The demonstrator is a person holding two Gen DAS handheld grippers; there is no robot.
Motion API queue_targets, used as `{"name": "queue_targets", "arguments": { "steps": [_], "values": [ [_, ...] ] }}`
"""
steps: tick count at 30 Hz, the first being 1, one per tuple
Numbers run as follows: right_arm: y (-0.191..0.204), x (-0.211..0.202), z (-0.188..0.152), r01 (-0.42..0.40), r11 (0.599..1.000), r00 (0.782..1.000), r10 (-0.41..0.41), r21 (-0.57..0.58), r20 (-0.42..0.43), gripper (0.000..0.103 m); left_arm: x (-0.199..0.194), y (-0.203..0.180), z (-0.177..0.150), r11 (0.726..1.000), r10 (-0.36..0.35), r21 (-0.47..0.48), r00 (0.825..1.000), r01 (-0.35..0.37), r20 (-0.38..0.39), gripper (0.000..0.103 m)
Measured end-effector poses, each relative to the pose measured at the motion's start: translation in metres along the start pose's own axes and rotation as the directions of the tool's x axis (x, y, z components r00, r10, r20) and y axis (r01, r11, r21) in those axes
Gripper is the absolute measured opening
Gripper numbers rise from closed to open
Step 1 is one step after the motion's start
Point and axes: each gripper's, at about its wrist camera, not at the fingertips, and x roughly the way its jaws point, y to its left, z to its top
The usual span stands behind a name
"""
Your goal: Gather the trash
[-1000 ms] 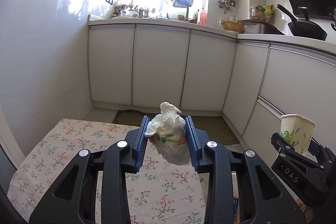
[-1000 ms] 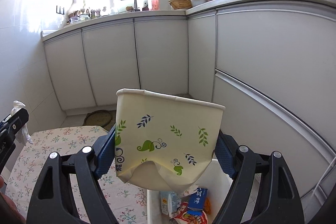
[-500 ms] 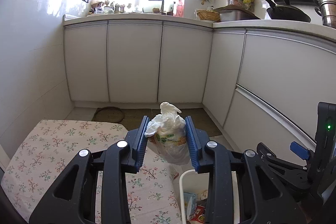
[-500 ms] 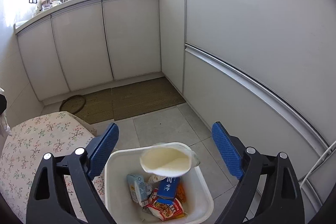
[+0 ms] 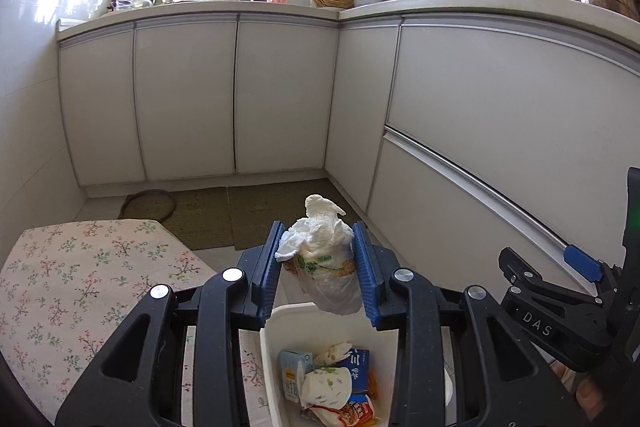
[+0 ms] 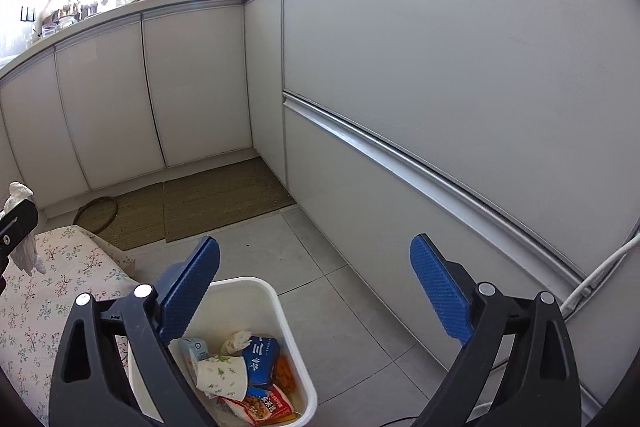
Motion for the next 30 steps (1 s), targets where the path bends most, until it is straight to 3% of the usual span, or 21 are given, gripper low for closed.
{"name": "queue_targets", "arguments": {
  "steps": [5,9,10,15,19,23,30],
  "values": [
    [-0.018,0.0,-0.003,0.03,1.0,1.0,-0.03,0.006,0.008,0.096,0.016,-0.019,-0.003,0.998,-0.041,0.039,0.998,0.043,-0.048,0.037],
    [-0.028,-0.004,0.0,0.058,0.998,0.998,-0.059,0.036,0.033,0.096,0.025,-0.03,-0.001,0.998,-0.02,0.063,0.998,0.023,-0.053,0.09],
    [-0.03,-0.005,0.001,0.069,0.997,0.997,-0.071,0.046,0.039,0.096,0.024,-0.031,0.001,0.998,-0.008,0.064,0.999,0.011,-0.042,0.095],
    [-0.034,-0.015,0.007,0.09,0.992,0.995,-0.093,0.086,0.042,0.096,0.012,-0.026,0.002,0.999,-0.015,0.043,0.999,0.016,-0.028,0.096],
    [-0.03,-0.03,0.007,0.088,0.992,0.993,-0.094,0.087,0.071,0.096,-0.002,-0.026,0.005,0.995,0.067,0.072,0.998,-0.066,-0.01,0.096],
    [-0.02,-0.044,0.004,0.045,0.995,0.997,-0.051,0.086,0.064,0.096,-0.024,-0.02,0.008,0.997,0.052,0.066,0.999,-0.051,-0.013,0.096],
    [-0.003,-0.075,-0.007,0.023,0.997,0.999,-0.026,0.079,0.044,0.096,-0.069,-0.003,0.005,0.991,0.128,0.039,0.992,-0.128,0.01,0.096]
  ]
}}
